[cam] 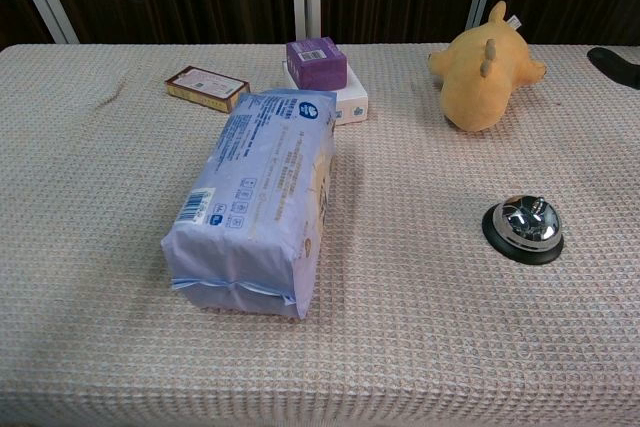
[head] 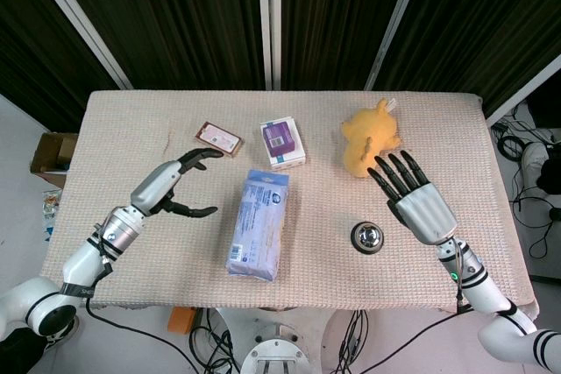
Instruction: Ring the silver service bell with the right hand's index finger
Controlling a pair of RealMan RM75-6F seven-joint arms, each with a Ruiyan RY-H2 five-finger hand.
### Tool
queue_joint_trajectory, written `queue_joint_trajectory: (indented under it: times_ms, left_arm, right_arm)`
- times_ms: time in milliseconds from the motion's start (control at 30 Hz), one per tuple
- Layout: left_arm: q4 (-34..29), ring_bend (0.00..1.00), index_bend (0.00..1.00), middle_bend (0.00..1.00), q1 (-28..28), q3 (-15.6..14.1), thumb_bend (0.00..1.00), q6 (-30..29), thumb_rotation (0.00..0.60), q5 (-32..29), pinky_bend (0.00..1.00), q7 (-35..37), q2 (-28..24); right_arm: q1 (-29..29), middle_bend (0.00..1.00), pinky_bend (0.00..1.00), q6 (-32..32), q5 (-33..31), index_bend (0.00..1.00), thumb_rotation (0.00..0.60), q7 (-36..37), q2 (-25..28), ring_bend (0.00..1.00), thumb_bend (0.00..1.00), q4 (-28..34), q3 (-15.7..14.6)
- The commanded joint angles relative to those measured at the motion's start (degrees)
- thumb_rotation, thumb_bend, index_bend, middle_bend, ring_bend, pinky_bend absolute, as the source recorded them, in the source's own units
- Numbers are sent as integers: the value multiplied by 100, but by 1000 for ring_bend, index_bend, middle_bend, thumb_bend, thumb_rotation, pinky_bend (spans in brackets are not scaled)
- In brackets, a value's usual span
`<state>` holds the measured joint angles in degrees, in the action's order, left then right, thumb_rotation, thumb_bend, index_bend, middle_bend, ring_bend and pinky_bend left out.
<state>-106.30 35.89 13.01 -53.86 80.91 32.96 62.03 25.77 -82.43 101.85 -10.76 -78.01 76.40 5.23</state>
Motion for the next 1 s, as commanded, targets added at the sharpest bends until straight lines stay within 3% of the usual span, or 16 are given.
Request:
queue_joint_trajectory:
  times_ms: [33,400,500,633,700,767,800,867,933,1000]
  left_arm:
    - [11,101,175,143,27,-12,169,12,476,-29,261,-20,21]
    - [-2,101,175,142,41,-88,172,-70,475,6,261,-113,1]
    - [87,101,176,143,3,-169,172,-186,475,79,261,-515,6]
    - [274,101,176,142,-132,-317,172,-531,476,199,260,-1615,9]
    - [445,101,178,143,-271,-391,171,-911,474,358,259,-2441,48]
    - [650,101,179,142,-429,-477,169,-1329,472,591,257,-3325,118]
    - [749,101,180,140,-522,-529,167,-1529,470,692,251,-3780,156]
    - [889,94,173,130,-781,-662,145,-1952,459,836,235,-4709,228]
    - [978,78,155,113,-1111,-798,80,-2372,408,832,217,-5304,345]
    - [1065,58,124,92,-1408,-929,10,-2651,294,732,198,-5487,457]
  right_arm:
    - [11,0,0,-4,-8,0,600,23,1,0,361,-9,-13]
    - [16,0,0,-53,33,0,600,58,16,0,361,59,-99]
    - [-21,0,0,-126,137,0,600,52,63,0,359,78,-187]
    - [-268,18,25,-279,81,0,600,-176,255,31,342,301,-306]
    - [-479,182,218,-221,-83,0,600,-377,442,251,334,569,-448]
    - [-669,467,551,-85,-264,0,600,-556,614,615,371,814,-617]
    - [-759,571,666,-63,-317,0,600,-689,668,731,411,870,-686]
    - [-985,661,756,24,-495,0,600,-1038,764,812,463,950,-851]
    - [-1212,695,777,47,-721,0,600,-1120,755,834,470,1005,-961]
    - [-1375,696,777,38,-843,0,600,-997,684,833,471,931,-1043]
